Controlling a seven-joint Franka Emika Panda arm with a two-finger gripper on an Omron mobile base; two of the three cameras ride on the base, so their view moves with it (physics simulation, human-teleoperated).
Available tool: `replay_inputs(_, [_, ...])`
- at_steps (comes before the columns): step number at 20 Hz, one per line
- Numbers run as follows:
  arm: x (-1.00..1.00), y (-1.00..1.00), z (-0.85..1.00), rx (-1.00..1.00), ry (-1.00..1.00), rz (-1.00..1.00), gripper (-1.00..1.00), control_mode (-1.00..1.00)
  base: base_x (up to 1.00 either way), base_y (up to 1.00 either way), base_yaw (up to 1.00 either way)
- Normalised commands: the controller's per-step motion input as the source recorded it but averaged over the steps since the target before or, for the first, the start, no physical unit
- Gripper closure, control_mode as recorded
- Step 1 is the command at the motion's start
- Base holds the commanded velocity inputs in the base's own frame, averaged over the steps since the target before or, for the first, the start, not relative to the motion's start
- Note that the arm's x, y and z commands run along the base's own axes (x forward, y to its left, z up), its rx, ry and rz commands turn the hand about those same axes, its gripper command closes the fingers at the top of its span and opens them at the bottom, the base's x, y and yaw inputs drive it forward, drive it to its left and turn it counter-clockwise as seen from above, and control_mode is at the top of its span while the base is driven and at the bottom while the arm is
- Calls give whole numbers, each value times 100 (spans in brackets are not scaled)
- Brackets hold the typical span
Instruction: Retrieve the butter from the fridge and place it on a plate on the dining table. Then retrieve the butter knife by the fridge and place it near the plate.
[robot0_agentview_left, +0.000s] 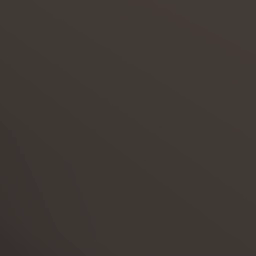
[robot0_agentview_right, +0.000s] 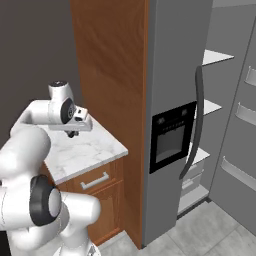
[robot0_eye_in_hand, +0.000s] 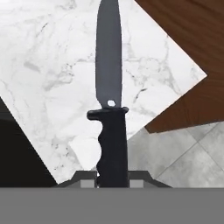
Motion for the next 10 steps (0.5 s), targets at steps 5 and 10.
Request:
replay_inputs(5, [-100,-10,80,0,1,1,100,-100,0,0,0])
replay_inputs(10, [-95,-26,58,0,3,0,100,-100,0,0,0])
